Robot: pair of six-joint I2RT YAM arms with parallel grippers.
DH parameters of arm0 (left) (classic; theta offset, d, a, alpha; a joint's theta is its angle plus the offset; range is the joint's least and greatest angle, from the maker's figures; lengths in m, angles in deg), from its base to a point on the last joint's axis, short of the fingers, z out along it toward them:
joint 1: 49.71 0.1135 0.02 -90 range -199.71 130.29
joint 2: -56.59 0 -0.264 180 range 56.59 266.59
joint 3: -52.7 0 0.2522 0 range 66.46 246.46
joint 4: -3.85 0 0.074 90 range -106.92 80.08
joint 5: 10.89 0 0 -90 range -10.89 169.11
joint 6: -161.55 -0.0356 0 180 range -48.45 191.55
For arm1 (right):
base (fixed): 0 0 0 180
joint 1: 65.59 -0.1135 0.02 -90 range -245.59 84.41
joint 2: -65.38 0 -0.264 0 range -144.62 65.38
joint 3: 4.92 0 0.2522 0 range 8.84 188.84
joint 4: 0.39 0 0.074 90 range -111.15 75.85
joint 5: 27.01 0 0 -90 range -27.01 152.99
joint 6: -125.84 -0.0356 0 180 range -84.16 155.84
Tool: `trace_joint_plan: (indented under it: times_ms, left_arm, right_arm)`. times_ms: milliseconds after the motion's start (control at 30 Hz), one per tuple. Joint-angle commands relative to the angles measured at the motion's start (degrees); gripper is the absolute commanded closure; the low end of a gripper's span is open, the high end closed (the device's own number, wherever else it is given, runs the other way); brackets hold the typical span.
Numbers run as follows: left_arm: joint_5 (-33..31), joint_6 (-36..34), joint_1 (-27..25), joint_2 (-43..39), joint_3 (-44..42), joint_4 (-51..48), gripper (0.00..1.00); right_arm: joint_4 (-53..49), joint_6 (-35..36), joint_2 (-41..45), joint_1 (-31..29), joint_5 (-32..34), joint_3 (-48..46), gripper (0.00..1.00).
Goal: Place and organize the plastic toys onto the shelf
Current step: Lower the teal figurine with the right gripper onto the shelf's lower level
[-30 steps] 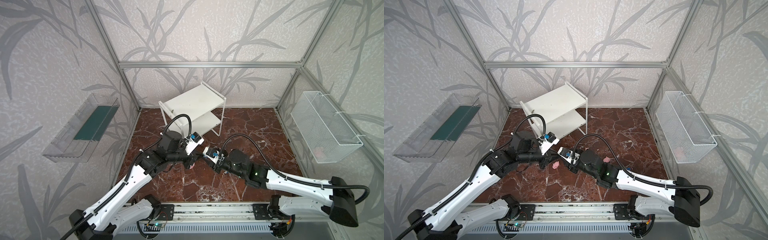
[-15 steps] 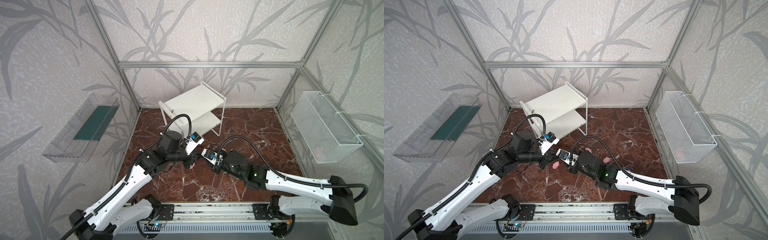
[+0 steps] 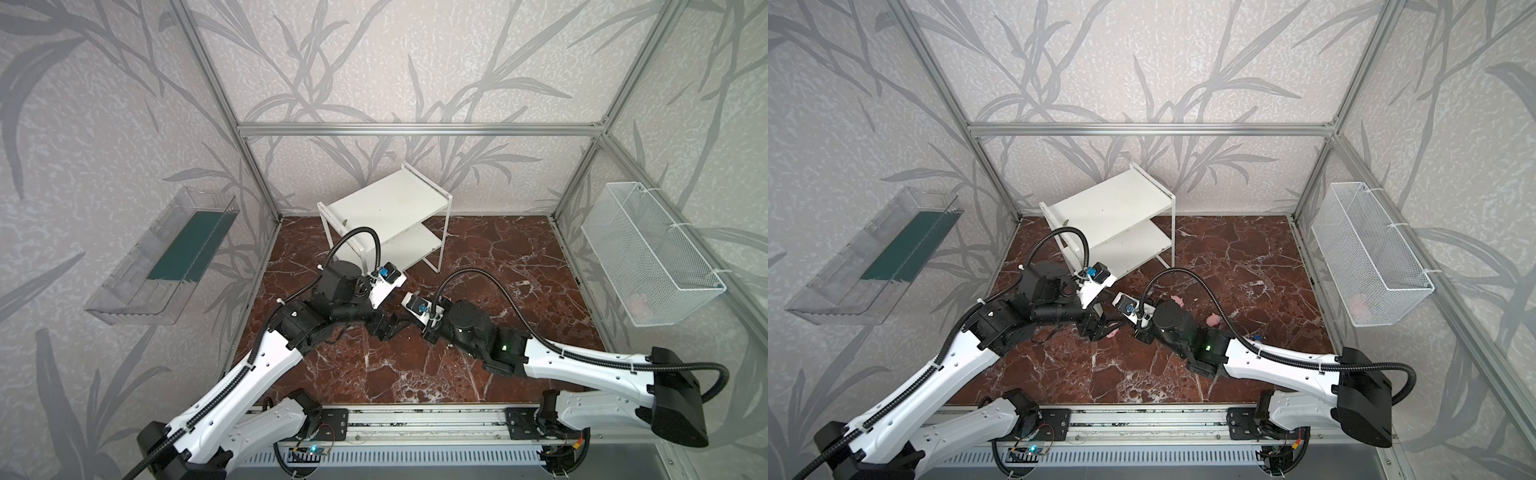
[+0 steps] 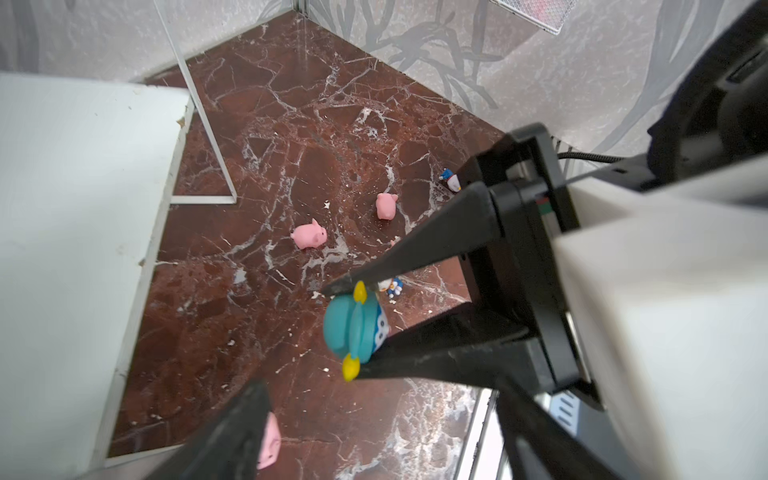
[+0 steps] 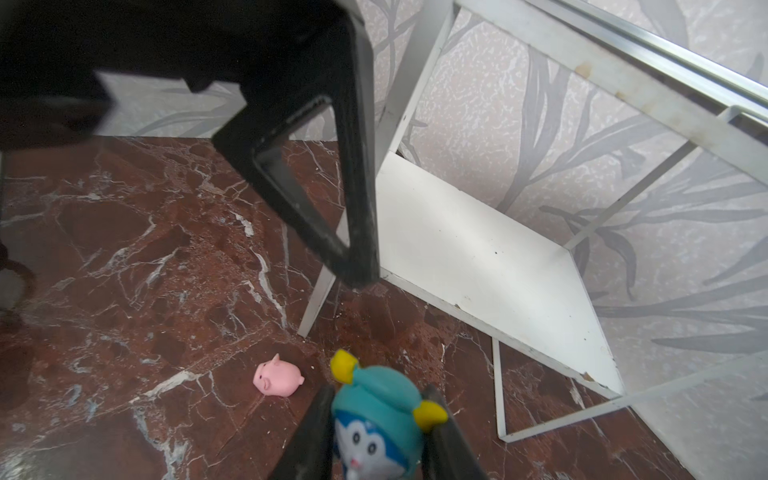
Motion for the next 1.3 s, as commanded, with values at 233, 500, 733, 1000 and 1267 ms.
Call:
trace_joint_plan:
  times_ms: [233, 500, 733, 1000, 1267]
  left_arm:
    - [-4.77, -0.43, 0.81, -3.16, -0.98, 0.72, 0.01]
    - [-15.77, 2.06, 0.43, -7.56, -2.29, 0.57, 0.01]
    - [-26.16, 2.61, 0.53, -10.97, -3.13, -4.57, 0.01]
    - [-29.28, 2.16, 0.56, -16.90, -9.35, 0.27, 0.01]
    - [-28.50, 1.89, 1.14, -16.94, -10.08, 1.29, 0.01]
  right_arm:
    - [13.92, -7.01, -0.37, 12.53, -11.97, -4.33, 0.72]
    - [18.85, -7.35, -5.96, 19.07, -20.88, -3.68, 0.73]
    - [23.79, -8.02, -13.08, 22.61, -28.65, -0.31, 0.73]
    - [33.12, -8.27, -20.03, 23.14, -32.30, 2.15, 0.73]
    - [38.80, -11.54, -25.81, 23.18, -39.88, 6.23, 0.73]
